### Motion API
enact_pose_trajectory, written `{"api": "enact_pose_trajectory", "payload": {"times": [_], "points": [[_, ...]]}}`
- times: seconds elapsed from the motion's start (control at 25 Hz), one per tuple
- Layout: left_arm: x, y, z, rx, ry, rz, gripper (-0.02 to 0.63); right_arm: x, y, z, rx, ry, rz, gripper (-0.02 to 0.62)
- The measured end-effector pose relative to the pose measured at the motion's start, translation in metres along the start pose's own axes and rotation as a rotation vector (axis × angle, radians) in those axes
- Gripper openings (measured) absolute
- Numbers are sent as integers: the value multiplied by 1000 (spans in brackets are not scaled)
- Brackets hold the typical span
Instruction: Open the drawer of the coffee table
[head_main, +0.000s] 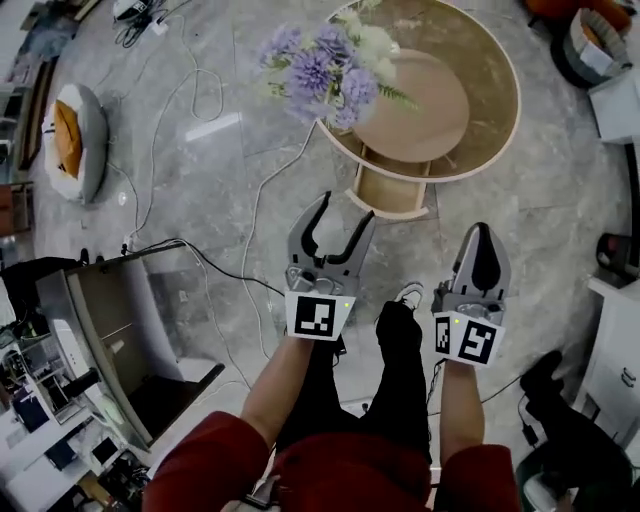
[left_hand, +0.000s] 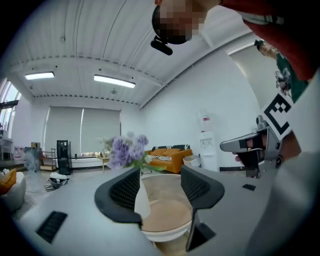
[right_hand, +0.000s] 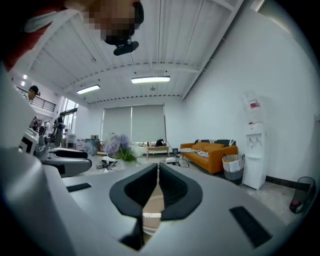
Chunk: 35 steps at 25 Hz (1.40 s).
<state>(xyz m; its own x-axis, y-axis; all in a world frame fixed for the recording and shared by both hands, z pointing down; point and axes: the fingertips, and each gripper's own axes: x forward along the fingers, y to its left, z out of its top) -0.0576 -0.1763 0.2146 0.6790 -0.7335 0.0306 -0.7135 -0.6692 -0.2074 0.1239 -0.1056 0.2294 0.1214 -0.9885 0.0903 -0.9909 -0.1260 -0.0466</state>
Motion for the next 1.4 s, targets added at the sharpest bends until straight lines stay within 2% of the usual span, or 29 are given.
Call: {"api": "enact_pose_trajectory", "payload": {"times": [0.12, 0.24, 0.36, 0.52, 0.64, 0.84, 1.04, 1.12, 1.24, 1.4], "points": [[-27, 15, 56, -165, 145, 17, 268, -19, 10, 87, -18, -12, 5, 25], [-58, 42, 129, -241, 124, 74, 267, -40, 27, 159, -28, -22, 29, 25], [-77, 68, 196, -260, 73, 124, 267, -58, 35, 222, -47, -48, 34, 25], [-105, 75, 229, -210, 105, 136, 267, -90, 34, 275, -91, -91, 1, 25], [-117, 91, 250, -203, 70, 168, 264, -104, 34, 294, -66, -126, -26, 25], [-119, 104, 269, -138, 49, 149, 249, -114, 39, 316, -77, -166, -43, 25], [-117, 114, 296, -116, -70, 158, 228, -115, 47, 321, -99, -186, -35, 25], [-116, 109, 297, -111, -64, 142, 190, -114, 48, 326, -88, -195, -34, 25], [-119, 100, 291, -92, -12, 114, 115, -112, 51, 329, -81, -208, -35, 25], [-120, 95, 292, -86, -15, 83, 20, -107, 61, 326, -118, -205, -12, 25]]}}
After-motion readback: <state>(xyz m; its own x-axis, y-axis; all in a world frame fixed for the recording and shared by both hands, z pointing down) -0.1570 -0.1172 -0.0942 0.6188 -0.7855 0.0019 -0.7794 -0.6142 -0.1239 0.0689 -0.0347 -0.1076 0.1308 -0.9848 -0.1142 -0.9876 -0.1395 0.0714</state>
